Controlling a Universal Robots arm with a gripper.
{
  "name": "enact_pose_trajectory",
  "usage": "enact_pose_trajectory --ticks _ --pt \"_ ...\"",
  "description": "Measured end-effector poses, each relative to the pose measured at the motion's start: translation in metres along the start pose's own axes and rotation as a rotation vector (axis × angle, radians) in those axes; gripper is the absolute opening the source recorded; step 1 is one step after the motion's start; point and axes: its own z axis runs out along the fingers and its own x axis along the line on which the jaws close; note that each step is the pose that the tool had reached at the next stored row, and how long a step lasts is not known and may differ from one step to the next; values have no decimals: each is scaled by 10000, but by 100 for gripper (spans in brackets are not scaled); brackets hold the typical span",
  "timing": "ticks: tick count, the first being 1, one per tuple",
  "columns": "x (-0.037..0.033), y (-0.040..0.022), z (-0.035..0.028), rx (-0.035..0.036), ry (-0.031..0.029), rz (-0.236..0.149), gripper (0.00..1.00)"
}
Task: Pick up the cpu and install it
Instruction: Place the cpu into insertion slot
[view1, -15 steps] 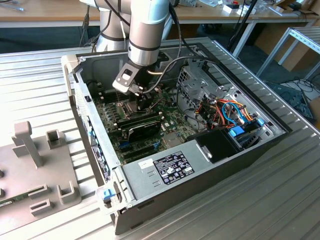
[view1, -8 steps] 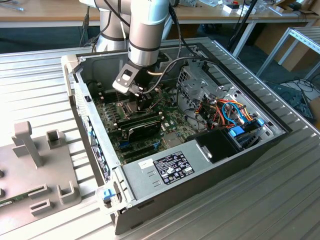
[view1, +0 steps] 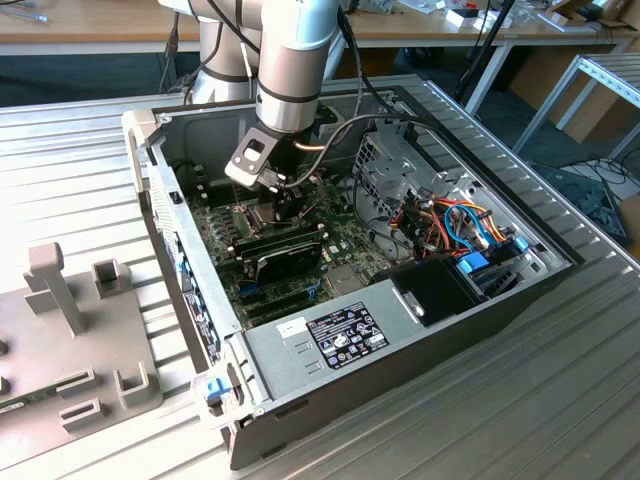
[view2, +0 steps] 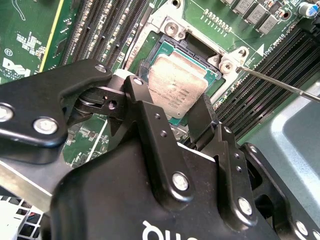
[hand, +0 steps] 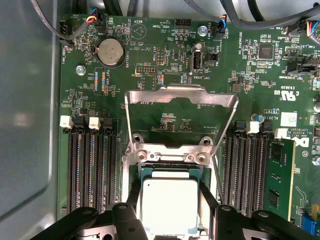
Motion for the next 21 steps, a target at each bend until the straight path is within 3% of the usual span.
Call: enact_pose_trajectory --ticks 21 --pt "0 1 21 4 -4 127 55"
